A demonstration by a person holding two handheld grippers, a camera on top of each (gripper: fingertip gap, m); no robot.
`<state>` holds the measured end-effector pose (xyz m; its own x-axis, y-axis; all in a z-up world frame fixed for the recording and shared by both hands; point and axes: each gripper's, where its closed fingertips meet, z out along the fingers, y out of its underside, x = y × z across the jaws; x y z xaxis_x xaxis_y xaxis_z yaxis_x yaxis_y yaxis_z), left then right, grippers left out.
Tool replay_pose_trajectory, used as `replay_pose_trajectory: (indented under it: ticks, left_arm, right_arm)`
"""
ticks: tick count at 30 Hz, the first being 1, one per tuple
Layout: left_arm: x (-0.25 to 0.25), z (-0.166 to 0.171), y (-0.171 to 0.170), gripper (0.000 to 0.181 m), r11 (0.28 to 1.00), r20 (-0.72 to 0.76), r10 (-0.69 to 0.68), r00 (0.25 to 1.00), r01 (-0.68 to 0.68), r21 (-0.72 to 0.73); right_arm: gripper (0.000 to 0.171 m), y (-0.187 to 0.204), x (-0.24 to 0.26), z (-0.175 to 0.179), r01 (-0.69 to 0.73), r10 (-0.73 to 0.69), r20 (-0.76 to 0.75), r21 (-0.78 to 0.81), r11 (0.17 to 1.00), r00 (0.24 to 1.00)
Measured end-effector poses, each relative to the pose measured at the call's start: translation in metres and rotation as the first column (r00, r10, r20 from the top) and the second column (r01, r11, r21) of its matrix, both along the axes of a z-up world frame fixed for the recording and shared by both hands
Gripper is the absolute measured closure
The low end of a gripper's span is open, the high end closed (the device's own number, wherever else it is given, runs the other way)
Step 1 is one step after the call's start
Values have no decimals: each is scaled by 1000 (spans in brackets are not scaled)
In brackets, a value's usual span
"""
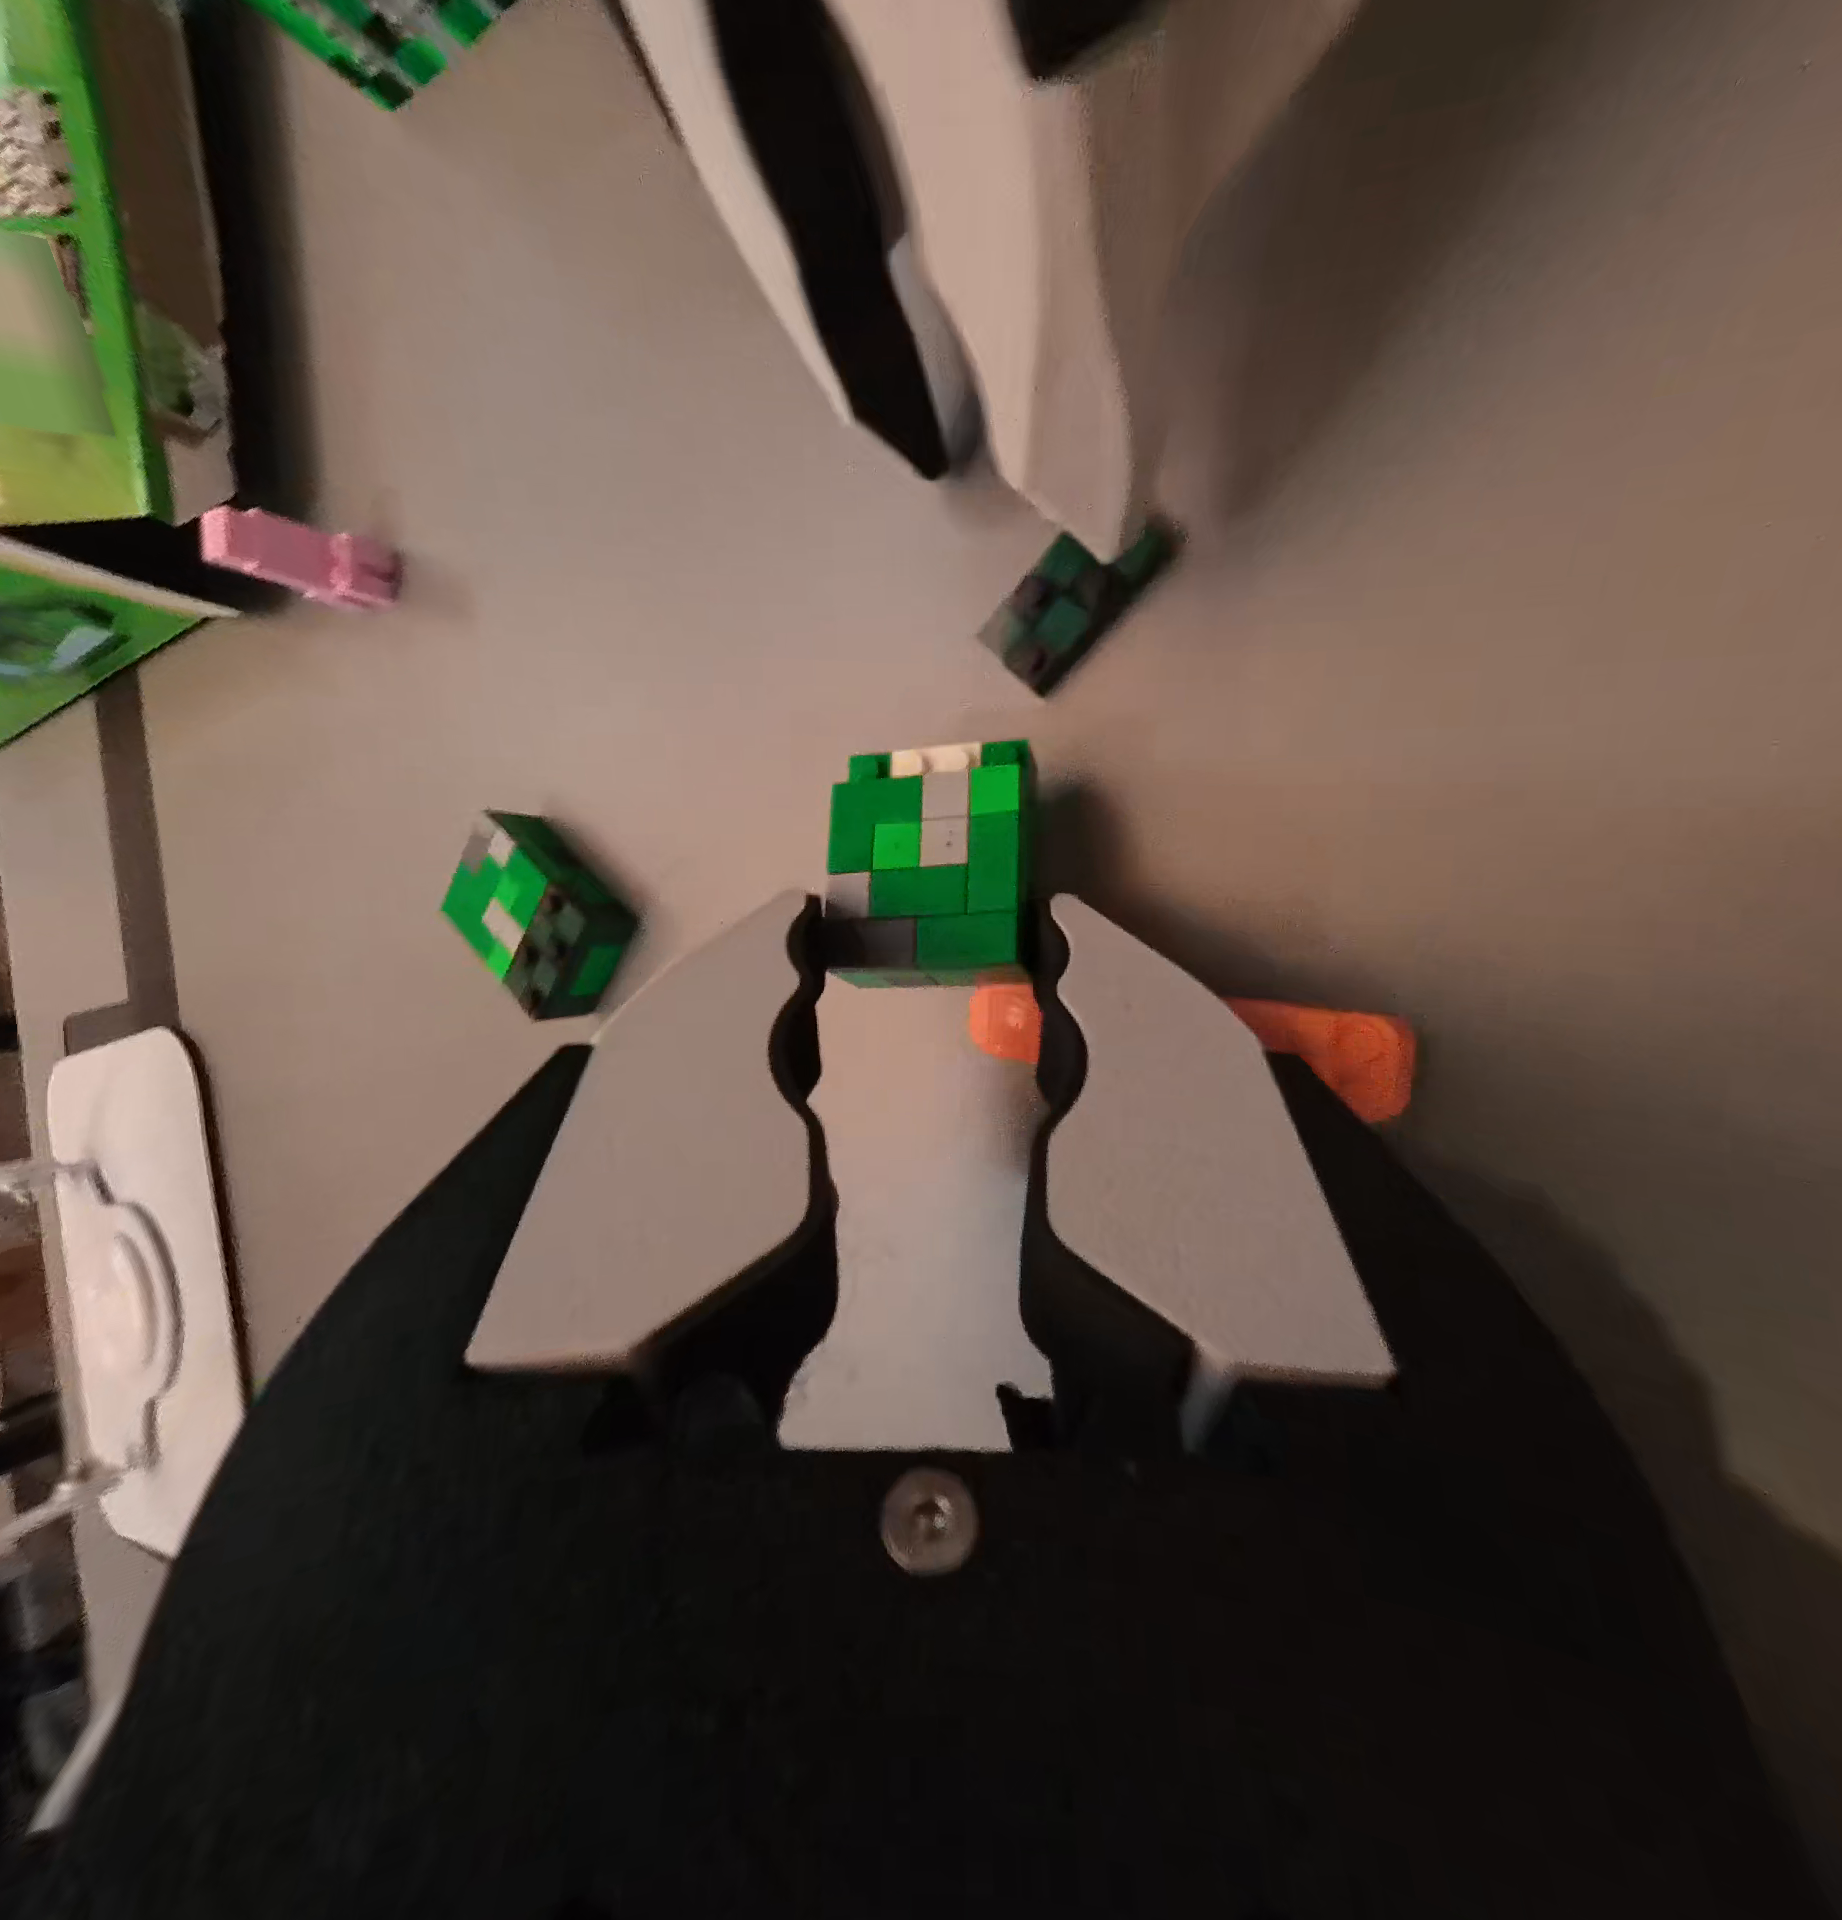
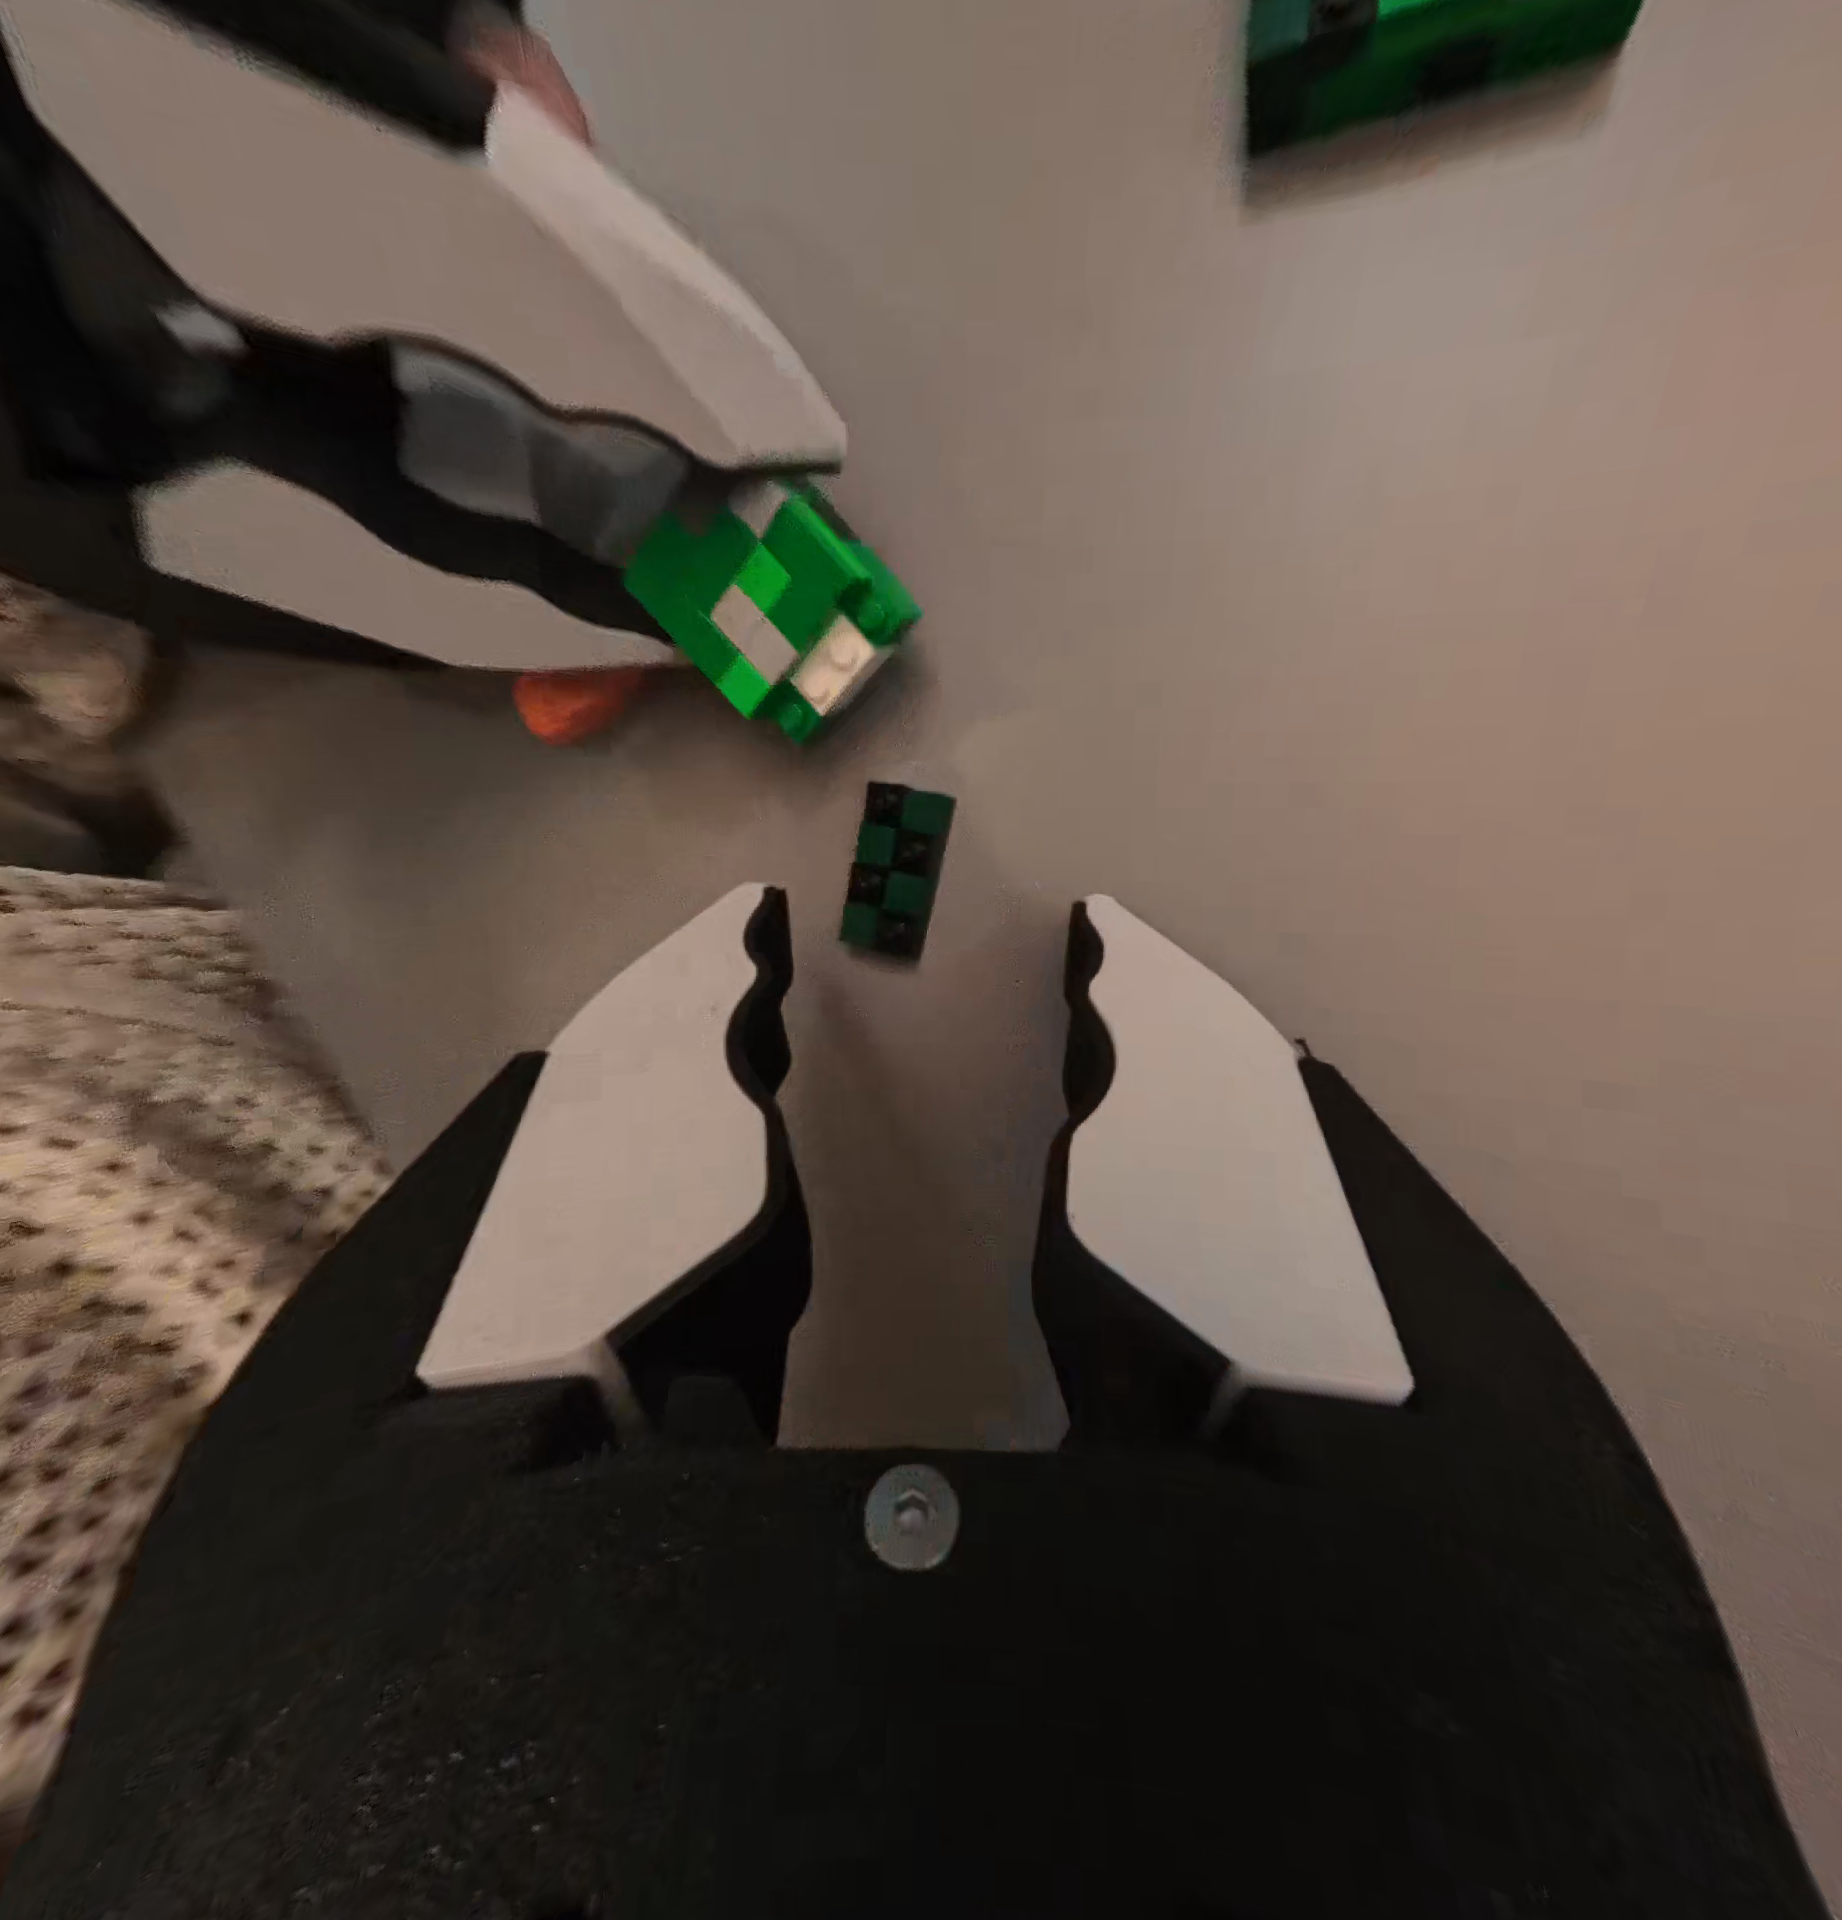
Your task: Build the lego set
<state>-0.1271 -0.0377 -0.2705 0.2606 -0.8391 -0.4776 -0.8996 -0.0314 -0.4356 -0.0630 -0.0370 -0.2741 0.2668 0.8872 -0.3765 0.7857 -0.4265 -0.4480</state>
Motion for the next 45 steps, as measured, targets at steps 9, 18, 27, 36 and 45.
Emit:
replay_pose_trajectory:
  ticks: [9,18,27,36,45]
  left_arm:
    - [-18,20,11,142,973,298,197,934,-223,57]
    - [-14,36,17,142,891,496,263,827,-406,203]
    - [-12,45,19,142,829,607,306,733,-518,209]
    - [-10,49,22,142,792,606,311,732,-552,262]
    - [-15,76,15,142,685,599,200,775,-548,480]
  right_arm:
    - [138,-7,3,-12,62,-81,45,326,943,996]
    - [144,-9,0,-14,104,-128,32,411,906,991]
    - [155,12,-5,21,252,-176,-187,553,794,966]
    - [155,21,-35,75,124,-39,-121,864,487,992]
    - [155,14,-50,94,181,-53,-179,851,494,982]
